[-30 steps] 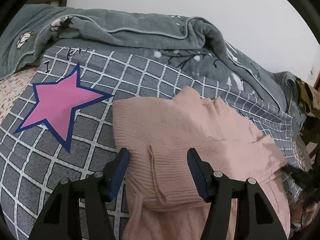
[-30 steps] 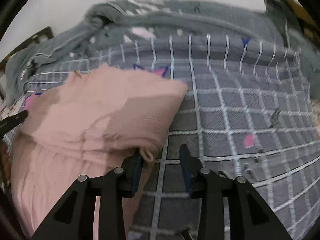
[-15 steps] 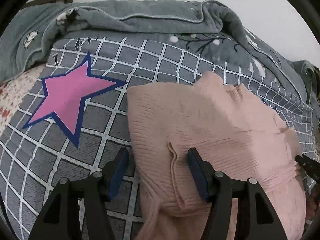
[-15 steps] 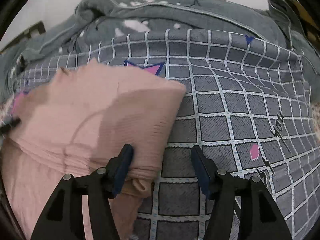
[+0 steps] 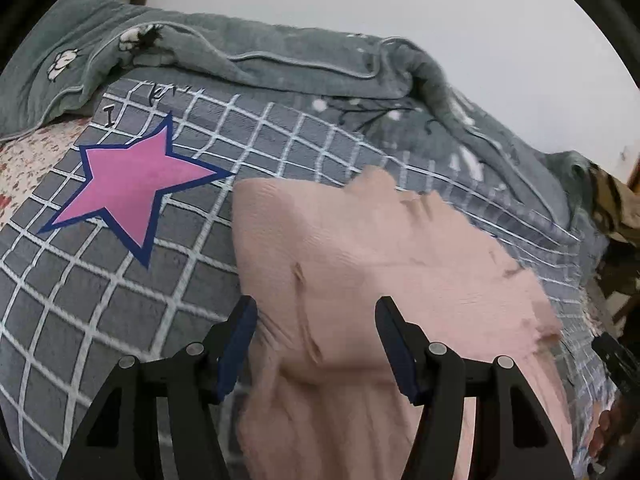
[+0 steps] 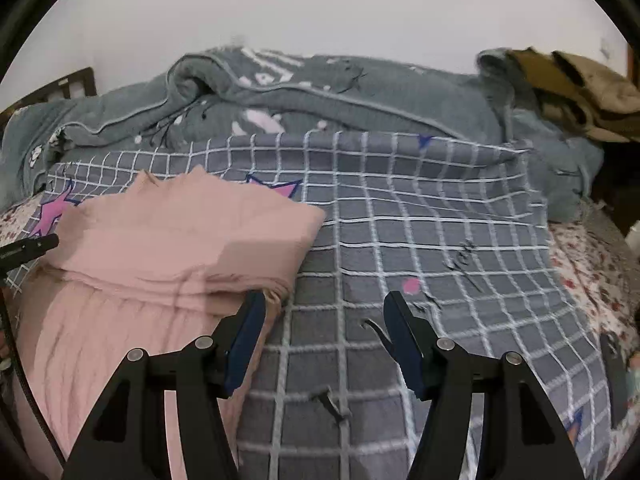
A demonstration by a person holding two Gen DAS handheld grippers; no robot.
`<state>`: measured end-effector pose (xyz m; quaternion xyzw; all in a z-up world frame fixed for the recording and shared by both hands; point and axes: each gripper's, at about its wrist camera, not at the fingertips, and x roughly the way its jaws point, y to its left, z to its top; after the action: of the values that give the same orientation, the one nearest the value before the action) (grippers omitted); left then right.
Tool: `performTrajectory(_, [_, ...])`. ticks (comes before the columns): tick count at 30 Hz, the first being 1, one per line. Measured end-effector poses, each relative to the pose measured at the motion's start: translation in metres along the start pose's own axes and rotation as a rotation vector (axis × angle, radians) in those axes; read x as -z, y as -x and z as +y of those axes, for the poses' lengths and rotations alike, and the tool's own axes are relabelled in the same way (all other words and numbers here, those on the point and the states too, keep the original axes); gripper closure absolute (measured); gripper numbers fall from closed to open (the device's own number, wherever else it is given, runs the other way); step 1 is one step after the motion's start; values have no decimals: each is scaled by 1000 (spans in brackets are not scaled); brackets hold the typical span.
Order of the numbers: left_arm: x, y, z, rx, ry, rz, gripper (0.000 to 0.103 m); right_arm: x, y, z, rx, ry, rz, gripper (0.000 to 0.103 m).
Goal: Fold small clothes
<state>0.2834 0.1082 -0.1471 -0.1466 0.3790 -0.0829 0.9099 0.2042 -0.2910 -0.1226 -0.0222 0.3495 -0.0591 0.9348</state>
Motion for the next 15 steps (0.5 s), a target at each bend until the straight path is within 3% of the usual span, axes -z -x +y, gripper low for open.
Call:
performTrajectory(3, [12,13,-5,7,-20,-21,44,10,15,-3,20,-25,5,44])
performTrajectory(6, [27,31,-8,13,-32,-40,46,24,31,-7,-37,-67,53,59])
performTrajectory(8, [41,50,-12,48,-46,-66,49,40,43,-9,-70,-114,61,59])
performTrajectory(11, [70,80,-15,90,-66,-87,49,63,58,0,-88,-71,81,59])
performTrajectory(15, [109,108,-12,90,-92,-83,49,94,79,9,-99,-34,83,59])
